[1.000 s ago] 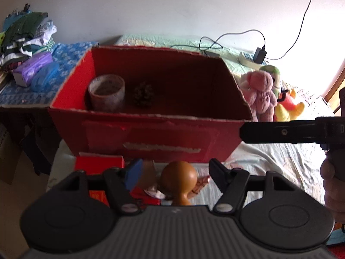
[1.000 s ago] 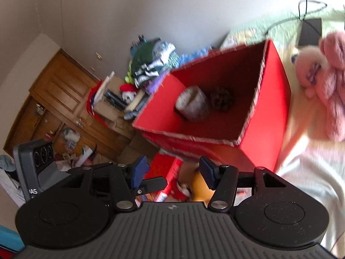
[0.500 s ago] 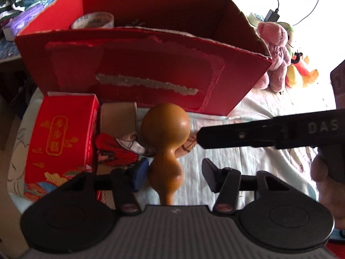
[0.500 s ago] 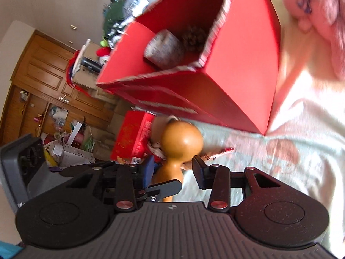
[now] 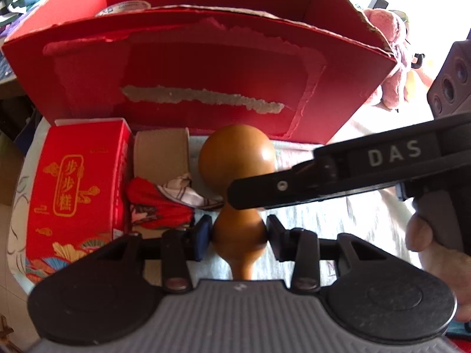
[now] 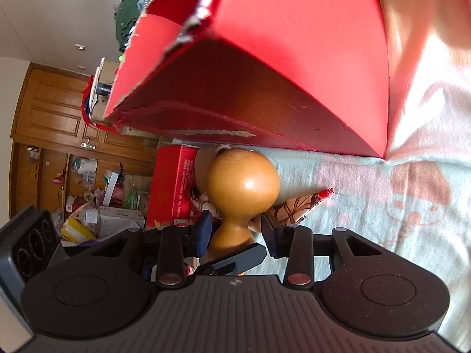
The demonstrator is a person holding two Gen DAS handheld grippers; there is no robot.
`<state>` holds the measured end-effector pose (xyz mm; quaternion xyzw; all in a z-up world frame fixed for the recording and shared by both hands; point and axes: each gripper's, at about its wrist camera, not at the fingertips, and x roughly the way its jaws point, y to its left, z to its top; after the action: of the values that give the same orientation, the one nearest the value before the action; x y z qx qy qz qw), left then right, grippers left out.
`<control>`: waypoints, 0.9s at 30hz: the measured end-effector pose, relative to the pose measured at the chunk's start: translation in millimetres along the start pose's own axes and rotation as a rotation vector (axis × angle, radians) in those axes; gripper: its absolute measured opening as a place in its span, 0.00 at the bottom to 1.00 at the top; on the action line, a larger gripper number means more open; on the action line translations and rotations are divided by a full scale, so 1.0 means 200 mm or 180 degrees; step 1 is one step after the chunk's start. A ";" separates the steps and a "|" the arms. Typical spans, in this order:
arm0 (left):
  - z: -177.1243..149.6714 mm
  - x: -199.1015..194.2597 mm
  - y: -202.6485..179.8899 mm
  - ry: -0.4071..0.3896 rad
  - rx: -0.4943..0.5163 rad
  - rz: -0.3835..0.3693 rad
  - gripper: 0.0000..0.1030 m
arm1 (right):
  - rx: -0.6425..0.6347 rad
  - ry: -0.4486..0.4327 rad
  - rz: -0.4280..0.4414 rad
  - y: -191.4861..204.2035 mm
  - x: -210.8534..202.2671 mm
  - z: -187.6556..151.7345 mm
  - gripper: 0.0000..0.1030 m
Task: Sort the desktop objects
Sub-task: 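Close the right tool around the neck of the brown gourd, then lift the gourd with the right tool and lower it into the red box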
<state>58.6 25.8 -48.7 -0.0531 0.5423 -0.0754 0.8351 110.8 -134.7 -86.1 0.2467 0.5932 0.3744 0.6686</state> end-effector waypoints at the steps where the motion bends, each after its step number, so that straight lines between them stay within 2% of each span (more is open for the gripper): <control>1: 0.00 0.00 0.00 -0.0005 0.0000 -0.0005 0.40 | 0.0040 0.0015 0.0009 0.00 0.01 0.00 0.40; 5: 0.00 0.00 -0.02 -0.0012 0.0073 0.0014 0.39 | 0.0158 0.0100 0.0039 -0.02 0.04 -0.01 0.39; 7: -0.01 0.00 -0.03 -0.0010 0.0095 0.0014 0.39 | 0.0144 0.0060 0.0062 -0.01 0.01 -0.02 0.33; 14: 0.00 -0.05 -0.15 -0.0059 0.0232 -0.0138 0.38 | 0.0197 -0.0102 0.0074 -0.04 -0.13 -0.06 0.32; 18: 0.01 -0.07 -0.26 -0.0105 0.0422 -0.0266 0.38 | 0.0273 -0.0287 0.0017 -0.10 -0.27 -0.10 0.32; 27: 0.06 -0.13 -0.57 -0.0313 0.0983 -0.0639 0.37 | 0.0406 -0.0952 -0.0145 -0.21 -0.65 -0.23 0.32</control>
<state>51.6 -80.3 -0.2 0.0183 0.4748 -0.2380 0.8471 73.0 -268.2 -46.5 0.3281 0.5151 0.2798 0.7408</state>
